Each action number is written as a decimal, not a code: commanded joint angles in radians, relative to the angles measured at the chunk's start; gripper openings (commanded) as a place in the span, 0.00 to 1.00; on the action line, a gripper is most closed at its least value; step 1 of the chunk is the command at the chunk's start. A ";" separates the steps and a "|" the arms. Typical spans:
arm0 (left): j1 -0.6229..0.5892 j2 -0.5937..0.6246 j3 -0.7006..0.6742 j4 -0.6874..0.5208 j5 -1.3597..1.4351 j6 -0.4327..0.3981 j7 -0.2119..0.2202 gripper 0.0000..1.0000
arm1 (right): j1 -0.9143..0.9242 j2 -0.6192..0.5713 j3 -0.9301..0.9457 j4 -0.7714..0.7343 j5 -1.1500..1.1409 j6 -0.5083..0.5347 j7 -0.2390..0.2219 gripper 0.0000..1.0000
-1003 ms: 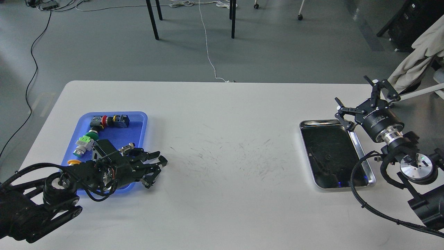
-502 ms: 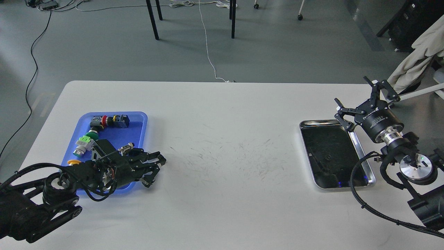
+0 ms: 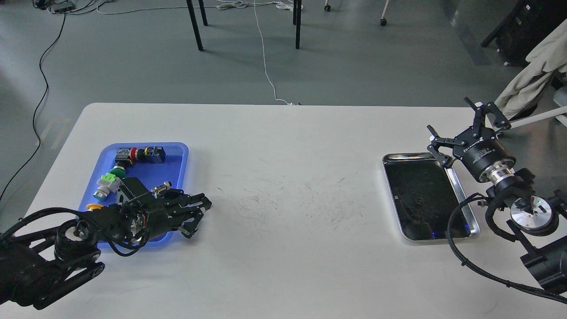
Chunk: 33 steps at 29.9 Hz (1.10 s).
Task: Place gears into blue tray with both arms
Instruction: 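Carry the black part into the blue tray and open the left gripper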
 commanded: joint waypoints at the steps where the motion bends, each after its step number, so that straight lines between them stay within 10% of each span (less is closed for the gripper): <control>1: 0.001 0.002 0.000 0.000 0.000 0.001 0.002 0.21 | 0.000 0.000 0.000 0.000 0.000 0.000 0.000 0.95; 33: 0.008 0.273 0.000 -0.037 -0.214 0.049 -0.006 0.17 | 0.002 0.000 -0.001 0.002 0.000 0.000 0.000 0.95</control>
